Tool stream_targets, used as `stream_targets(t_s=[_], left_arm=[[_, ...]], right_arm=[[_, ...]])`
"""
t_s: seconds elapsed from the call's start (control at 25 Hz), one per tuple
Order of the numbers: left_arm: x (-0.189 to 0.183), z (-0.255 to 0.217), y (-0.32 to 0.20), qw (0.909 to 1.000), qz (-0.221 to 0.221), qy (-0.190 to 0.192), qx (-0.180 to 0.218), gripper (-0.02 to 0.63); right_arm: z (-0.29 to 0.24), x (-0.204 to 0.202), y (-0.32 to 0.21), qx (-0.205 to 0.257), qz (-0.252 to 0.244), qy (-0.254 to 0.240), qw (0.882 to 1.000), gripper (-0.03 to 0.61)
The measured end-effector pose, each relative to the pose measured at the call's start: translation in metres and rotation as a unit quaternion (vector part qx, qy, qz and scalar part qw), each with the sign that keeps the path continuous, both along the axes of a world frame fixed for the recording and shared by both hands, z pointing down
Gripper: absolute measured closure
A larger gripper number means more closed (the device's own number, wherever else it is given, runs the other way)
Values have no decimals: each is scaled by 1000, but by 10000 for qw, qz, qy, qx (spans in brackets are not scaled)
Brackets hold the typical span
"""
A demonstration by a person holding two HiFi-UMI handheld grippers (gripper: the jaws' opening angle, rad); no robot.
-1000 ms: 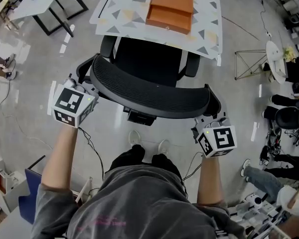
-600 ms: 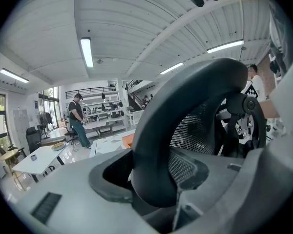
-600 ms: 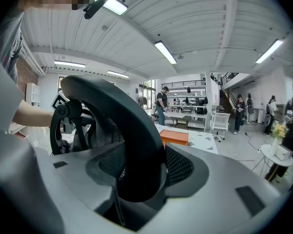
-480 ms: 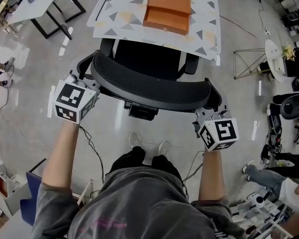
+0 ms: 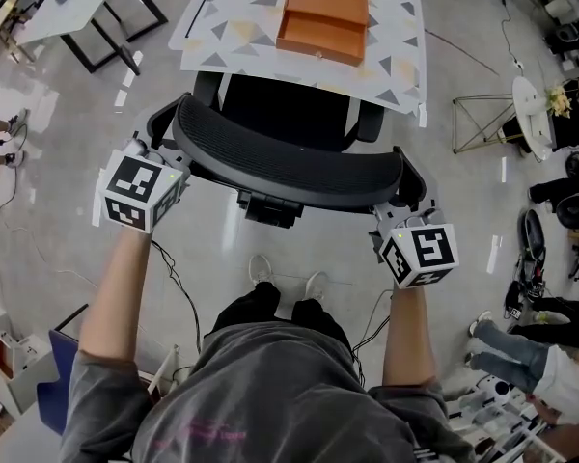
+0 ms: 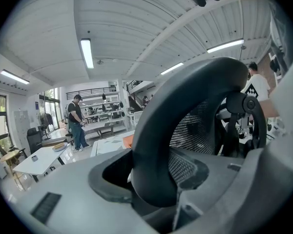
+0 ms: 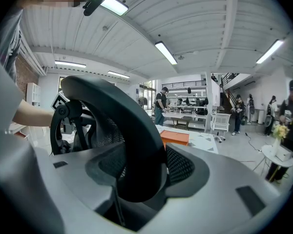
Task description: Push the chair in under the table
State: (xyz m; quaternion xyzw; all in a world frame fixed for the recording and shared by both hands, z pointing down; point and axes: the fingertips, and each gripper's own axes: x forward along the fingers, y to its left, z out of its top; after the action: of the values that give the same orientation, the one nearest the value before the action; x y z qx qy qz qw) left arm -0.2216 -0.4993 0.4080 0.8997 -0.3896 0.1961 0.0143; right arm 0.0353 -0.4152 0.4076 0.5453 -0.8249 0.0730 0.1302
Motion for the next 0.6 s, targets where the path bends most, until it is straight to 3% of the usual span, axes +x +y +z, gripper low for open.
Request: stream_targets(t_s=[0.24, 0.6], left_arm=[[-3, 0, 3, 10000, 29, -43, 82, 391], [-8, -2, 12, 9989, 95, -423, 189, 376]], right_arm=[[0, -2, 1, -31, 38, -51, 10000, 342], [1, -2, 8, -79, 128, 114, 9998, 341]])
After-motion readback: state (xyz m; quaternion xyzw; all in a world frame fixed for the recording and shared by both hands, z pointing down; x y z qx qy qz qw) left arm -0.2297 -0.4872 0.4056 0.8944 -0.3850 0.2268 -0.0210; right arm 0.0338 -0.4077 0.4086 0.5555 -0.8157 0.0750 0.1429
